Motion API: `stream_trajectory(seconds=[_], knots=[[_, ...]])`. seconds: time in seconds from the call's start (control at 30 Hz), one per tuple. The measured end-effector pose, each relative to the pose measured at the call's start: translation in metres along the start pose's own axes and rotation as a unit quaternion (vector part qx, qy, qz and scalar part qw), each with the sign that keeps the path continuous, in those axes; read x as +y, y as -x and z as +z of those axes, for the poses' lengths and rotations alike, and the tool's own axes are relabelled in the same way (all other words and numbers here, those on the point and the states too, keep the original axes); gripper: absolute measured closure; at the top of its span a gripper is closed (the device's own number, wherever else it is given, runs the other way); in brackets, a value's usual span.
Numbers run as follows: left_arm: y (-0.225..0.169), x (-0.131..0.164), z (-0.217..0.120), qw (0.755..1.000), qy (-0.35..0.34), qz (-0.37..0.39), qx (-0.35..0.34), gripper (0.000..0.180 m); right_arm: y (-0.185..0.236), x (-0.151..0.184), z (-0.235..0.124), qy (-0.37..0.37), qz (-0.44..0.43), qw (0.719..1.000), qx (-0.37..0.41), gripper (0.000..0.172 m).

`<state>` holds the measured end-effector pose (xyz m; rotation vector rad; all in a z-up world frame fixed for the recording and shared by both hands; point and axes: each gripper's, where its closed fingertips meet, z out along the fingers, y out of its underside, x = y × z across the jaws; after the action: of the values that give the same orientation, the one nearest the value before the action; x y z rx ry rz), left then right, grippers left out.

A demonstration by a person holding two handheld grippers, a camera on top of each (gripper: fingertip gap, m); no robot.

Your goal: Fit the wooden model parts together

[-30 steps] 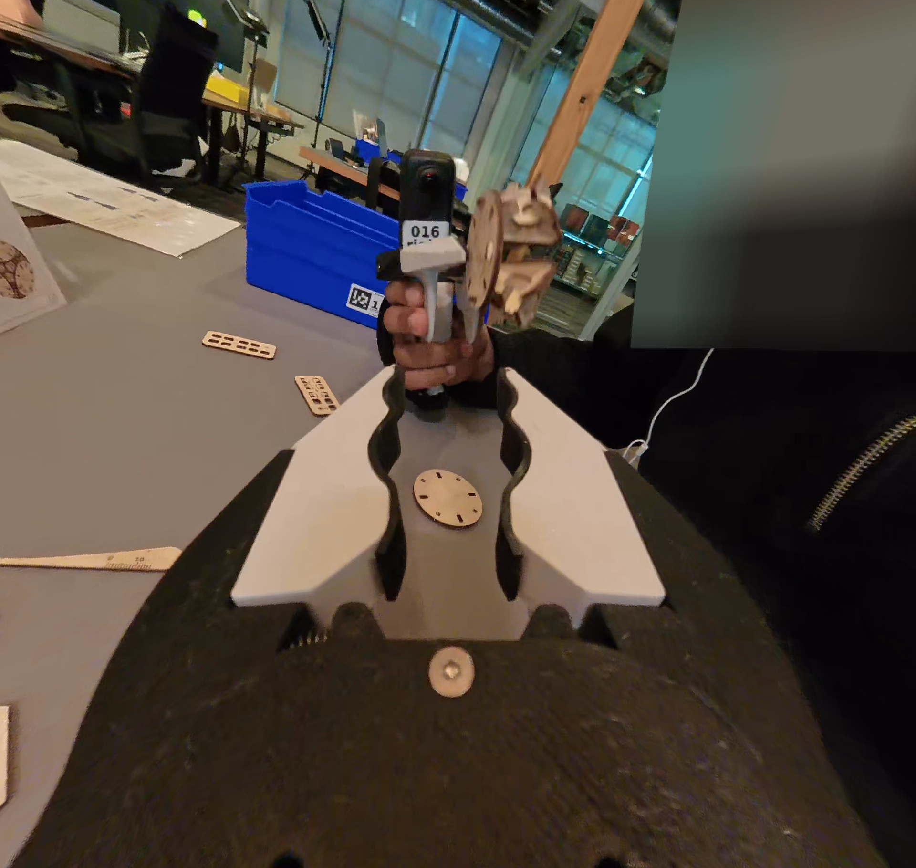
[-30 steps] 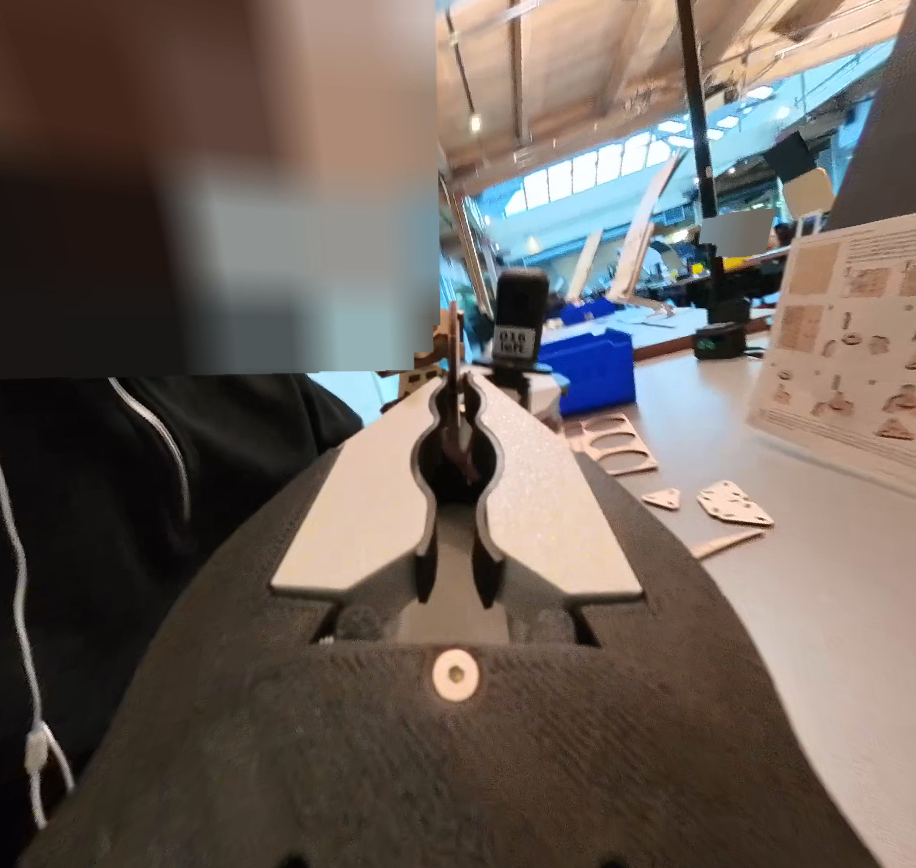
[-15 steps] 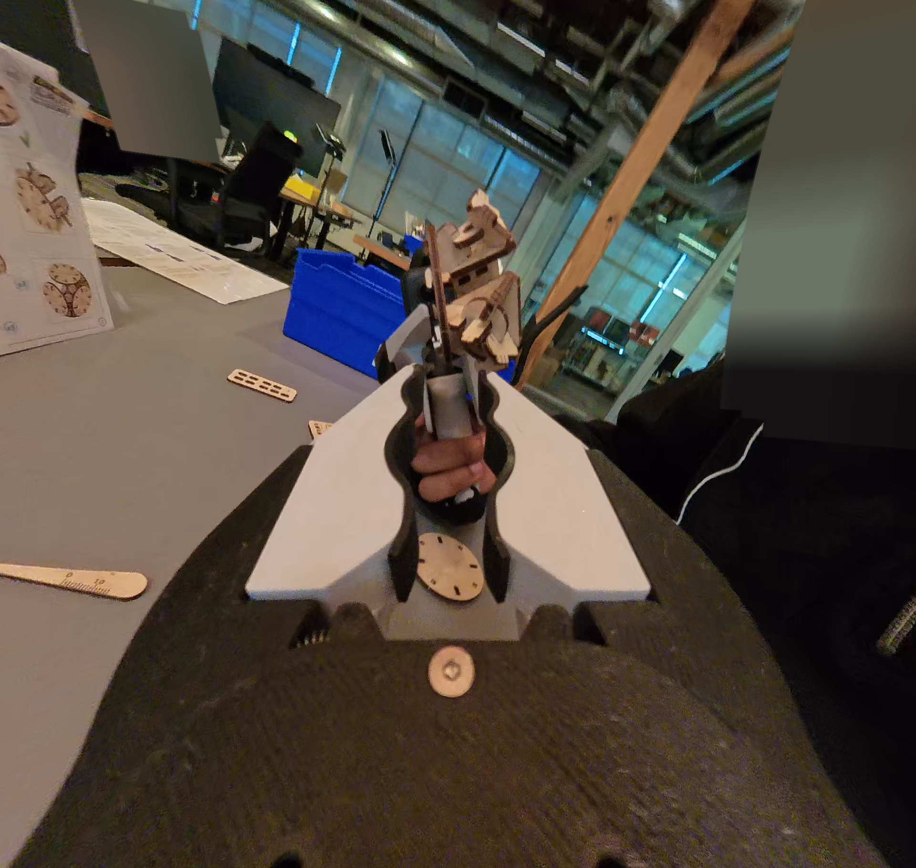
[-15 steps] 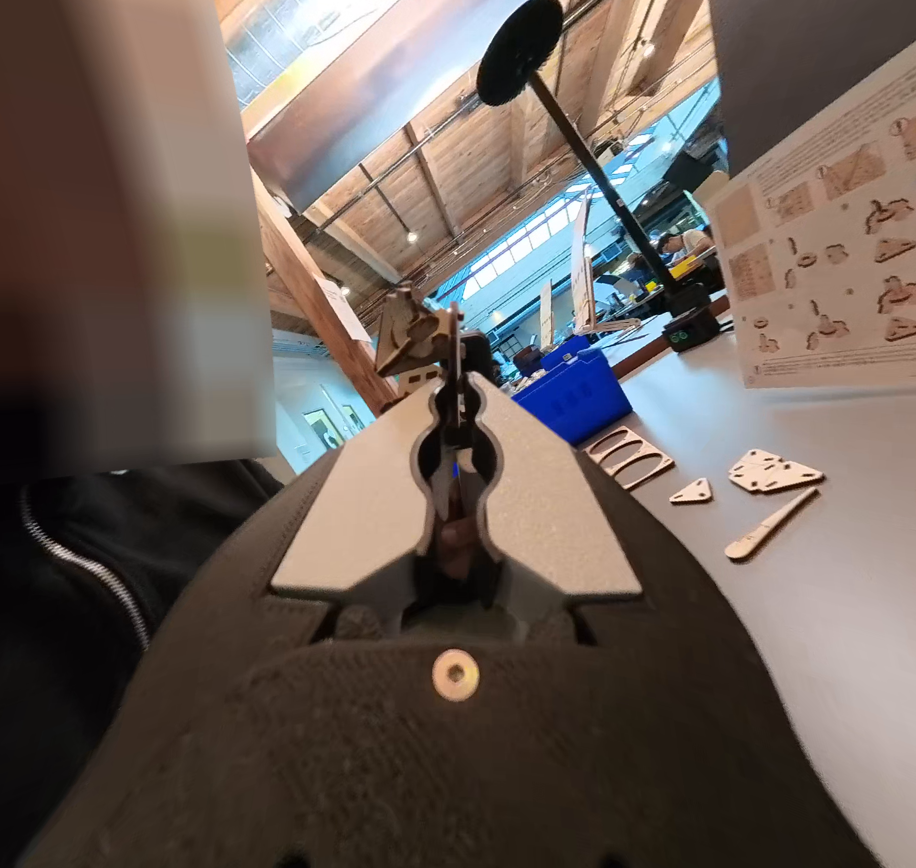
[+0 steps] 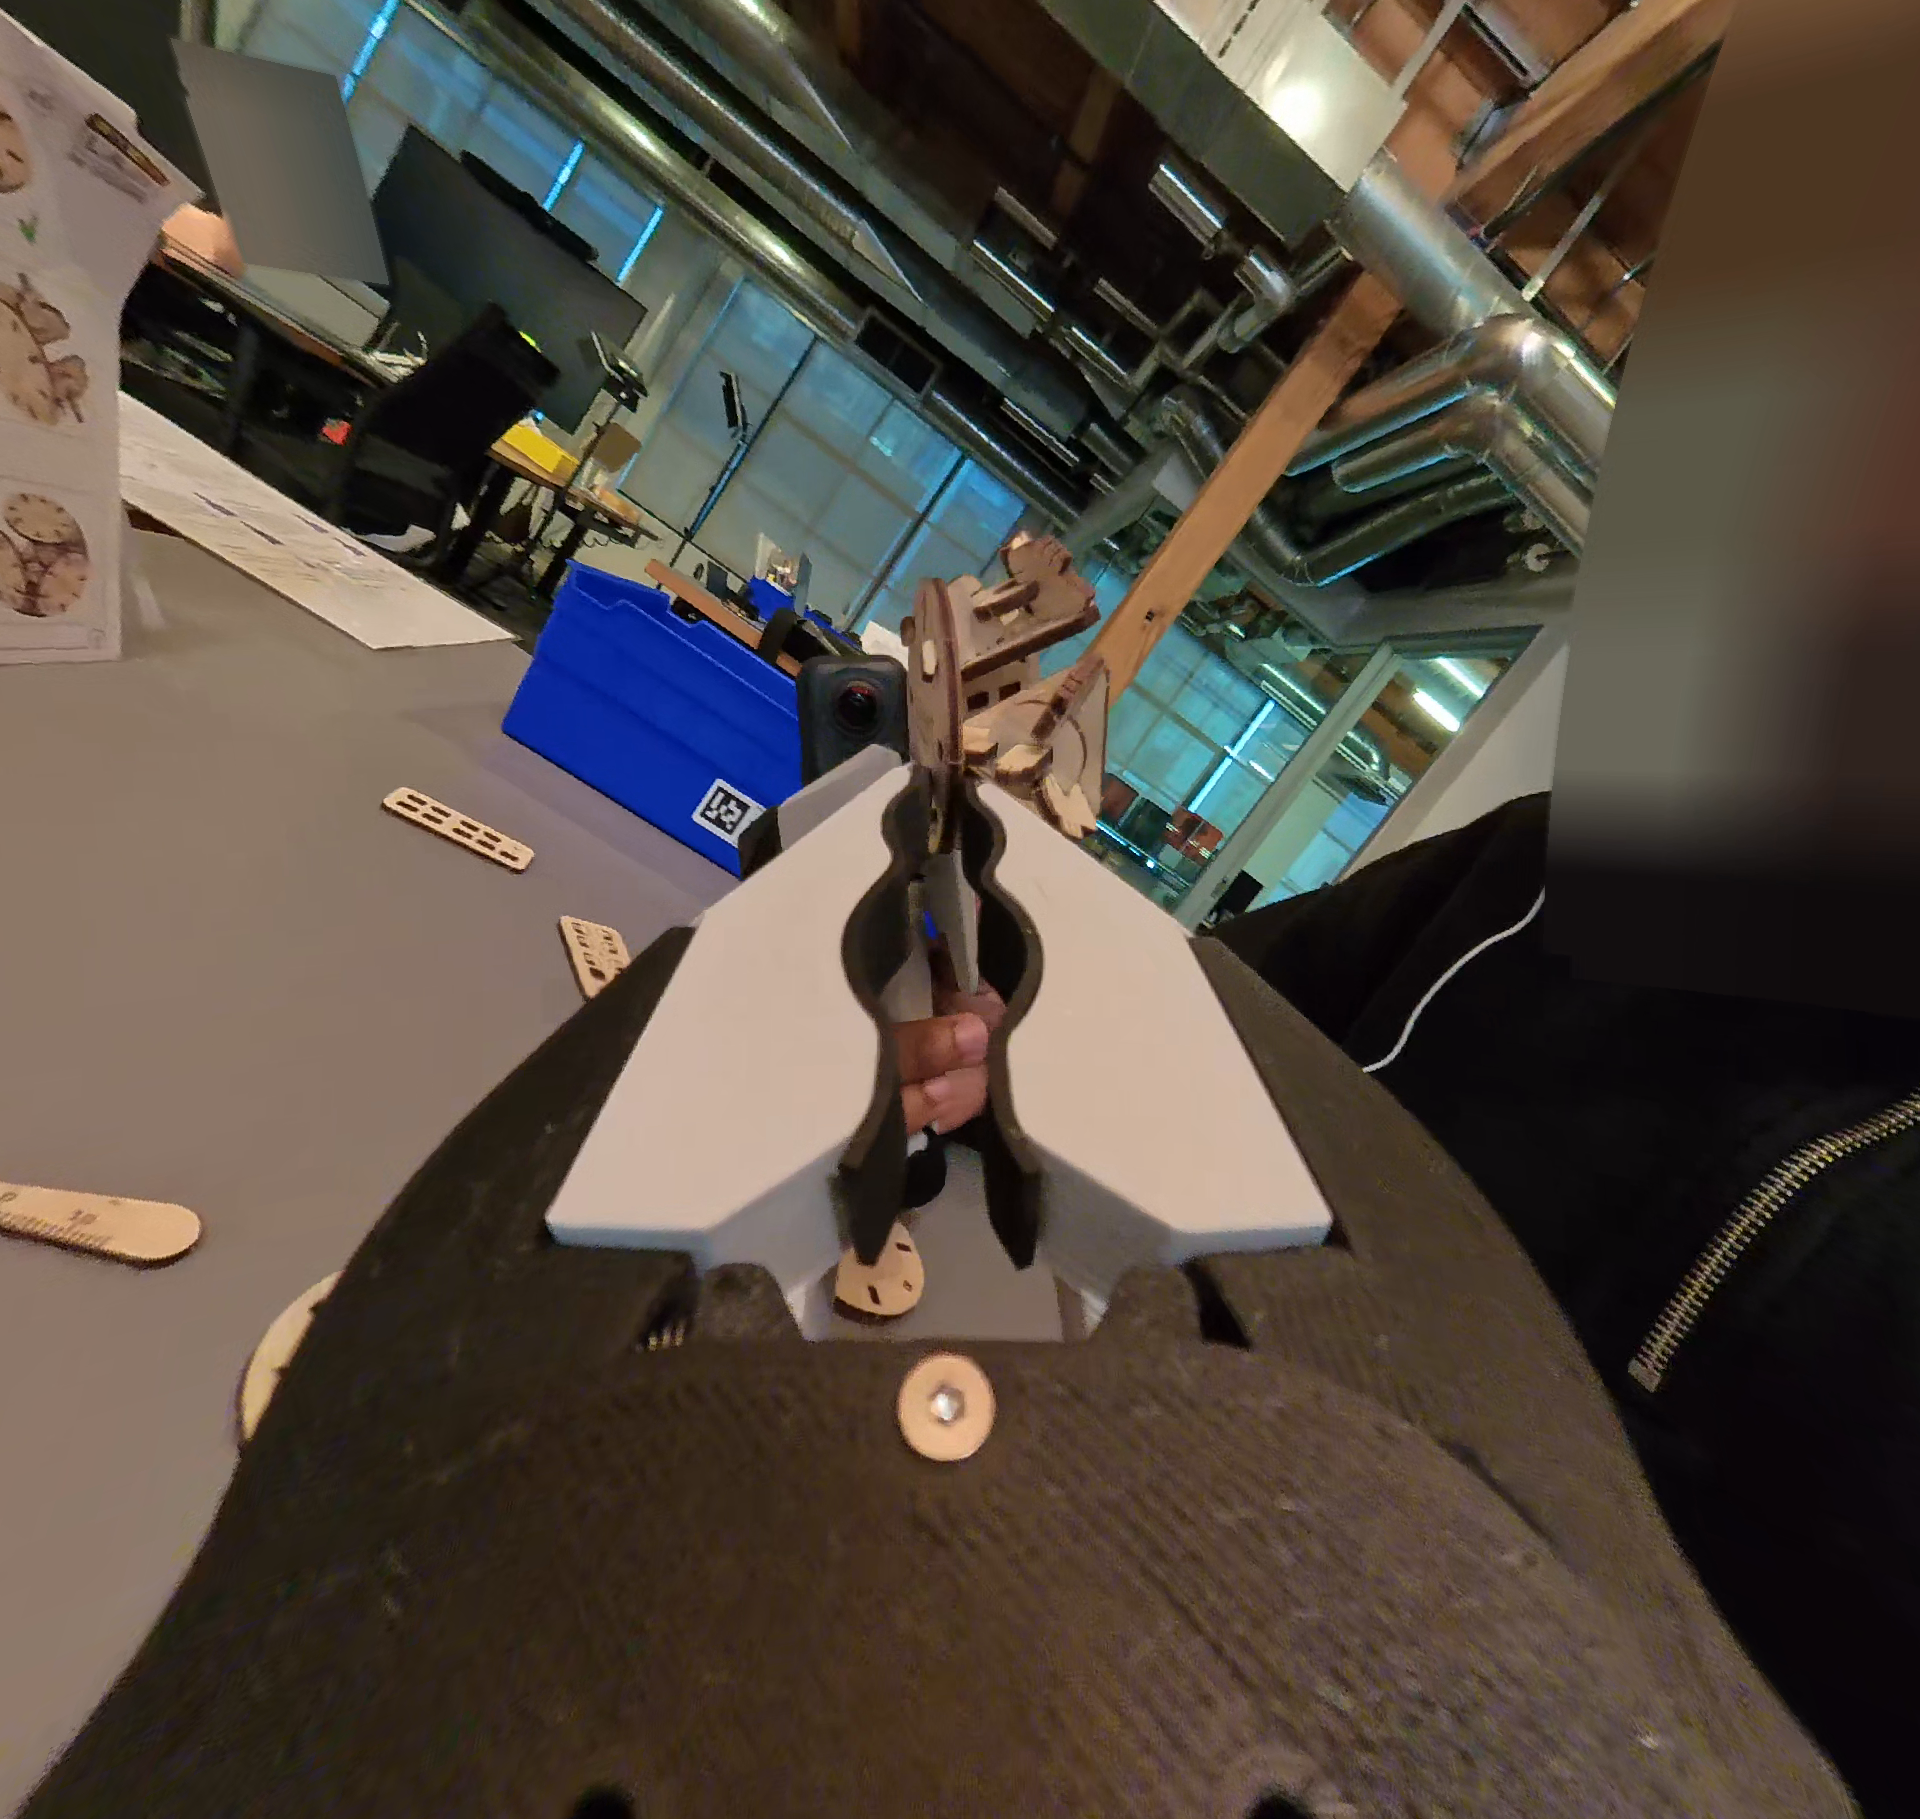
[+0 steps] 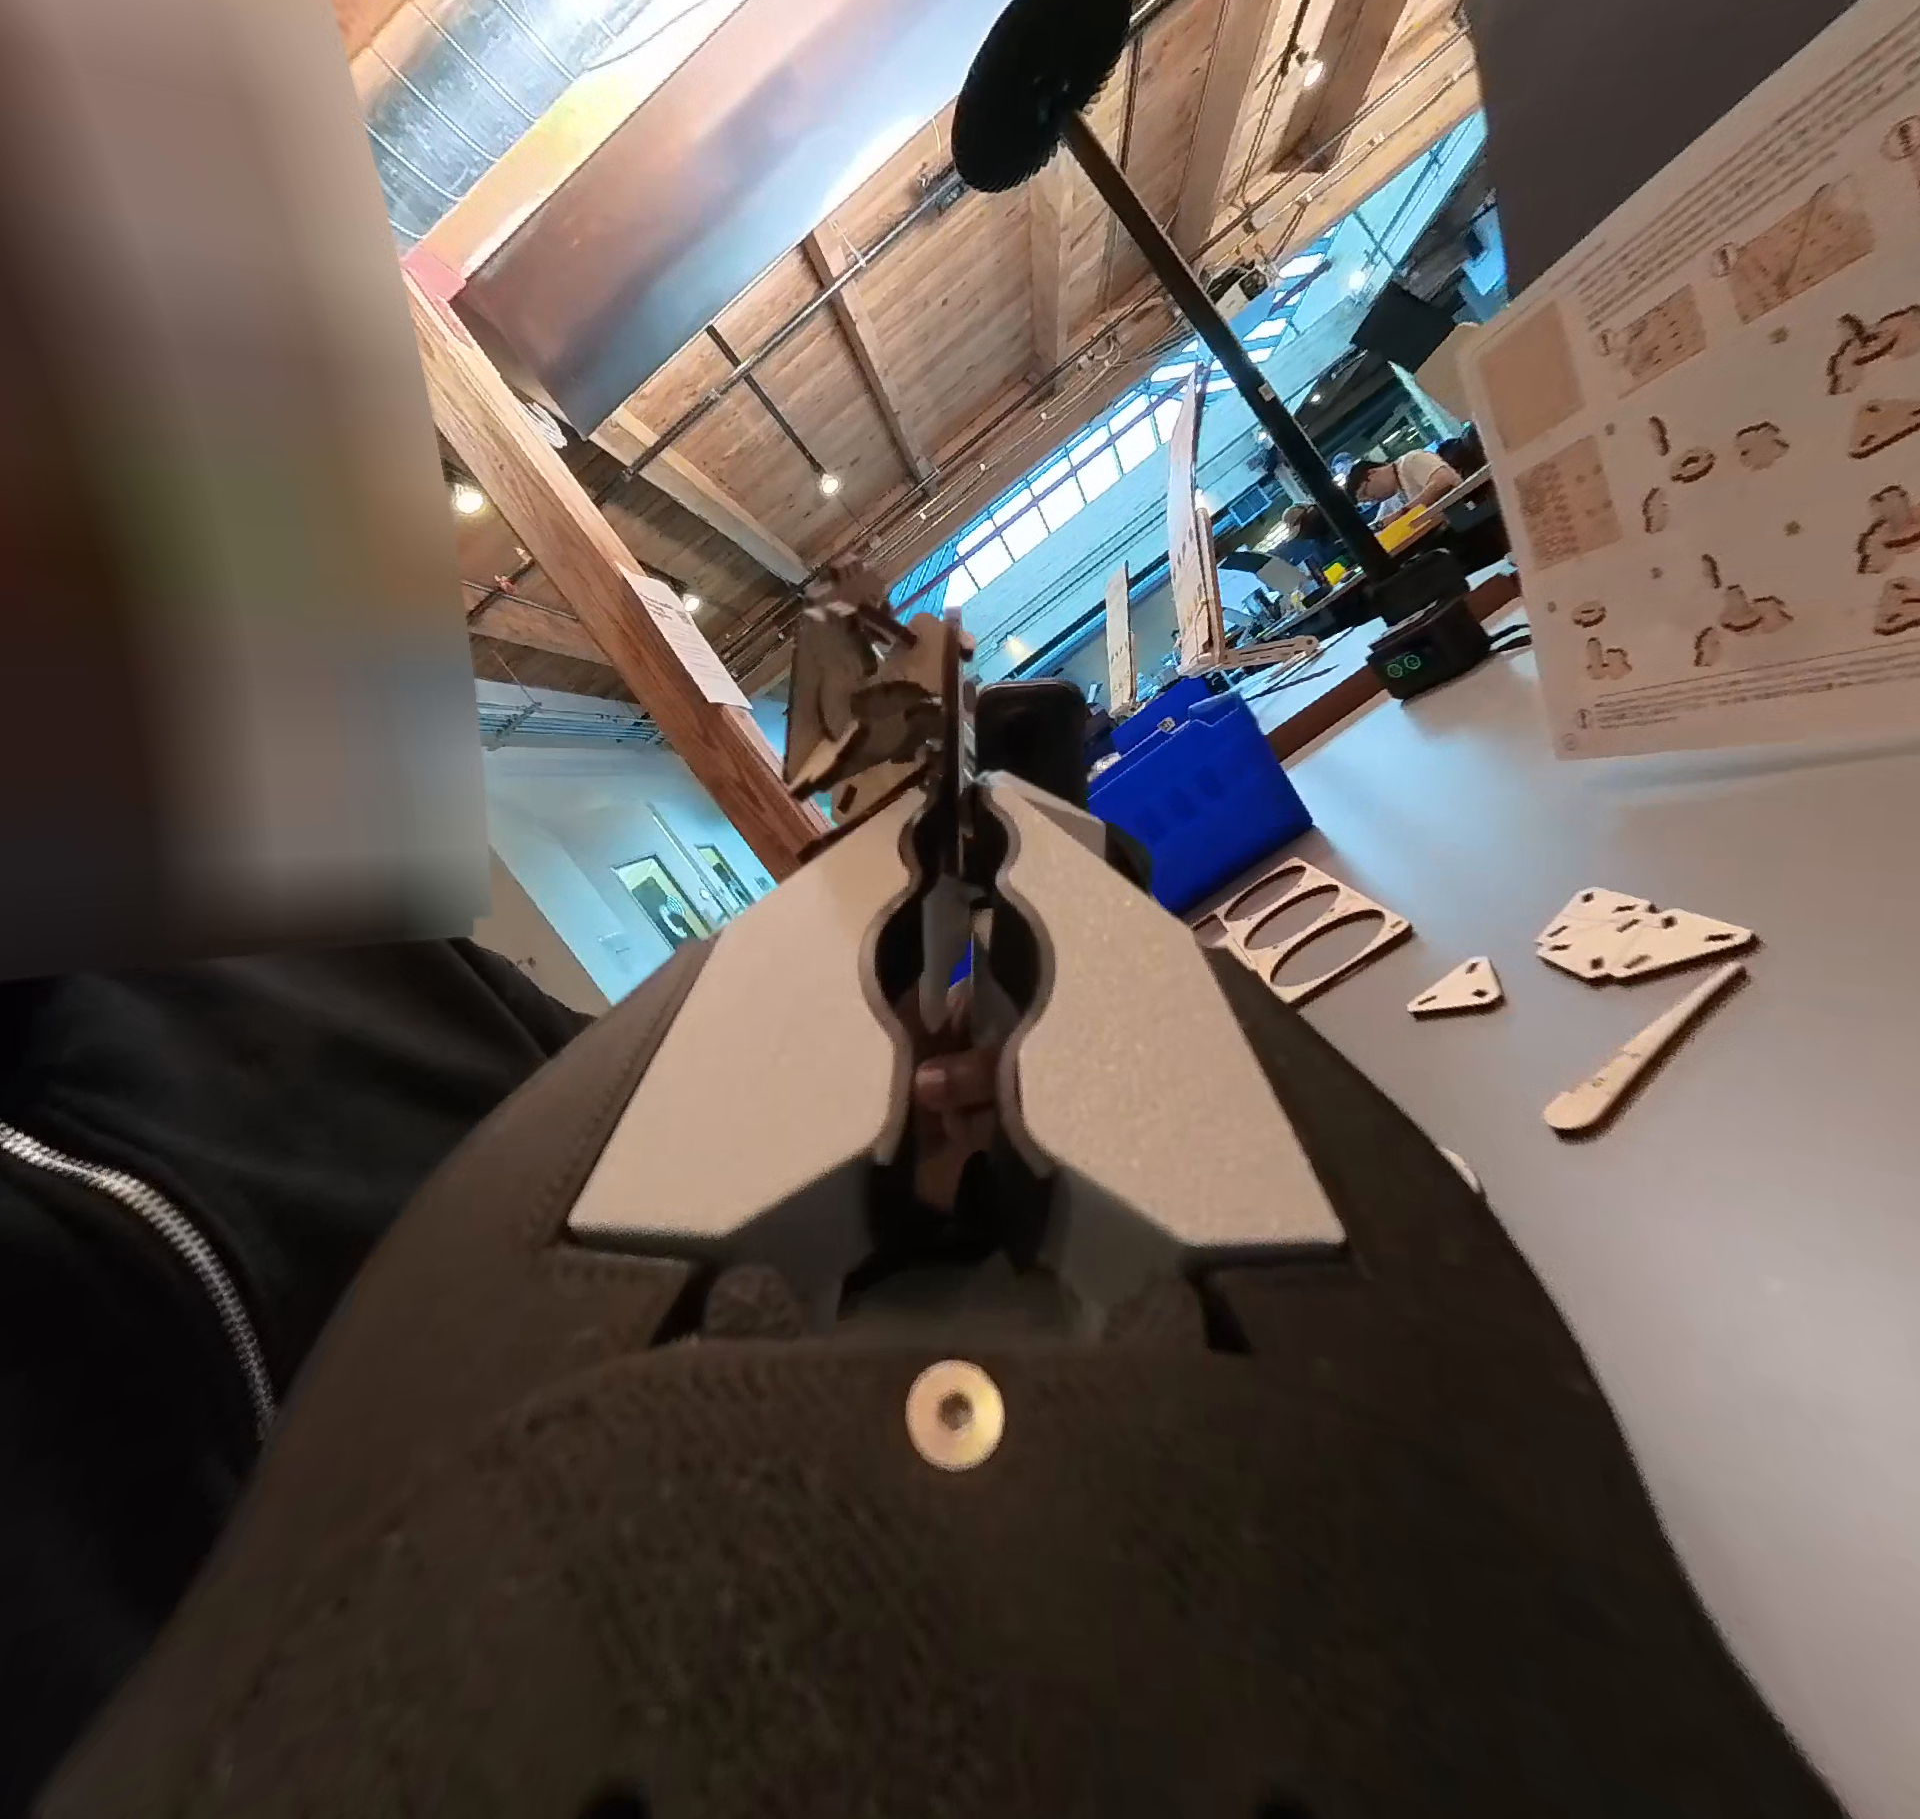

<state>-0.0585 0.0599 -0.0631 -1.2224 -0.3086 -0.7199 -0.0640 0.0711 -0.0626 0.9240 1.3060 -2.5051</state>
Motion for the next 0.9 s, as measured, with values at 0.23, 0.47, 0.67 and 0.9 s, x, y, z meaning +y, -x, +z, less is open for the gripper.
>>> stream_trajectory(seconds=[0.23, 0.47, 0.67, 0.9], knots=[[0.003, -0.007, -0.009, 0.997, 0.017, 0.061, -0.034, 0.18, 0.0, -0.001, -0.007, 0.047, -0.005, 0.999, -0.009, 0.142], [0.002, 0.001, -0.017, 0.971, 0.132, 0.189, -0.063, 0.18, -0.012, -0.04, -0.042, 0.071, -0.034, 0.997, 0.02, 0.136], [-0.007, 0.047, -0.007, 0.95, 0.241, 0.199, -0.022, 0.18, 0.004, 0.015, -0.048, 0.24, -0.163, 0.956, -0.03, 0.147], [-0.012, 0.07, -0.001, 0.949, 0.272, 0.156, 0.013, 0.18, 0.023, 0.042, -0.05, 0.288, -0.116, 0.946, -0.097, 0.15]])
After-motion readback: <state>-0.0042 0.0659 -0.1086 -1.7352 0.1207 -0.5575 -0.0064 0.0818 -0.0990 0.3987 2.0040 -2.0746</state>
